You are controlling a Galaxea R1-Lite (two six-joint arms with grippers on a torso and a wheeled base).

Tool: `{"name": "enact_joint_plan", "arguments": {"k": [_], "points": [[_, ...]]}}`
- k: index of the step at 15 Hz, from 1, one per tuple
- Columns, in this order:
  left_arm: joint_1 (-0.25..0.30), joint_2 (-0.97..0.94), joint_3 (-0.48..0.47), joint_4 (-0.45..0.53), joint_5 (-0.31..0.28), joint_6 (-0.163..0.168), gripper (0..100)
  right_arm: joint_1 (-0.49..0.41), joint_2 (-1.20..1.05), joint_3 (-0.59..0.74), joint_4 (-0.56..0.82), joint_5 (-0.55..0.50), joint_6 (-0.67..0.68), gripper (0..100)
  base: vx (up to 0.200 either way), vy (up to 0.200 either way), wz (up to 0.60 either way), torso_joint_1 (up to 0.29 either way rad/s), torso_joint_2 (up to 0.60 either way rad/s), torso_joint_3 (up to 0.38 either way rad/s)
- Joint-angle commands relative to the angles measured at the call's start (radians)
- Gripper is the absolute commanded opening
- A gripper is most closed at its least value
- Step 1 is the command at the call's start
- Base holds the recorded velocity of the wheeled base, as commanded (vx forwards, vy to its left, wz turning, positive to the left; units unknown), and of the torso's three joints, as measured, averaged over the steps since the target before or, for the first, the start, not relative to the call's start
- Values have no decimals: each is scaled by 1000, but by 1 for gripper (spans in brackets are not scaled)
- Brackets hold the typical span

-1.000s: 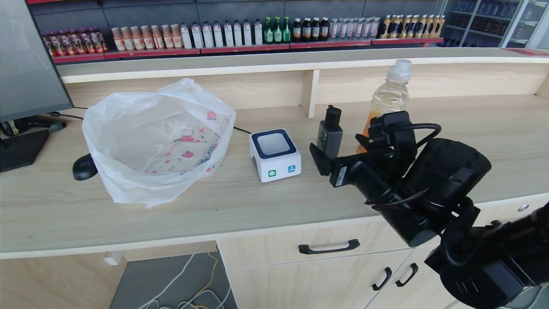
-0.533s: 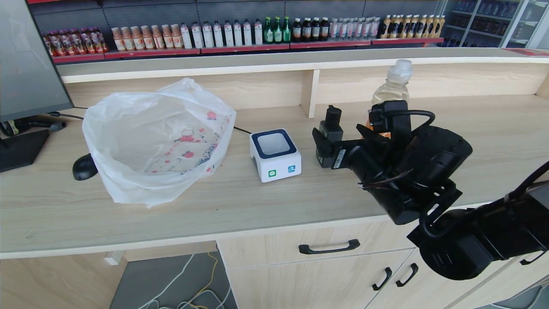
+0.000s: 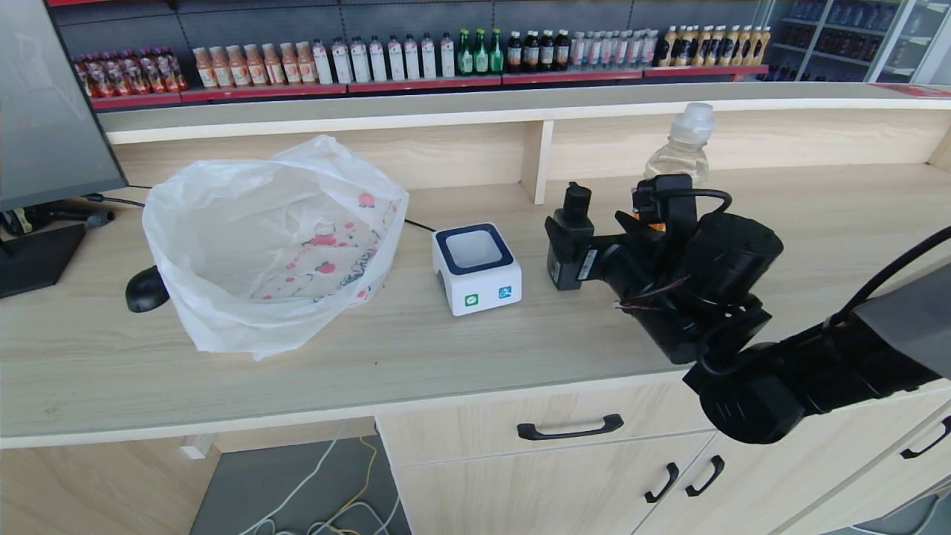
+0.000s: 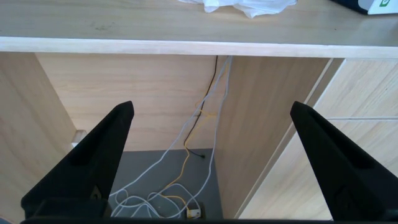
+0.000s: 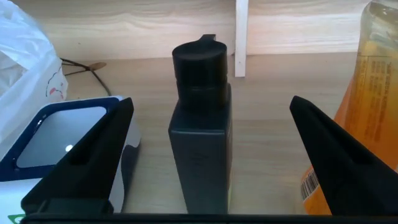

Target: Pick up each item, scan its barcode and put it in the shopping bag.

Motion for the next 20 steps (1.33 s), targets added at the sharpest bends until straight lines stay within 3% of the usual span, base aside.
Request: {"name": "enact_joint_plan", "arguments": {"k": [1, 8, 20], "points": [[-2, 0, 0, 0, 0, 0, 100, -30, 48, -45, 2, 6, -1, 100, 0, 0, 0, 0, 0, 0], [-2, 0, 0, 0, 0, 0, 100, -39, 117, -190, 79, 32, -1, 100, 0, 0, 0, 0, 0, 0], [0, 0, 0, 0, 0, 0, 100, -30, 138, -189, 76, 30, -3, 100, 0, 0, 0, 0, 0, 0]]}}
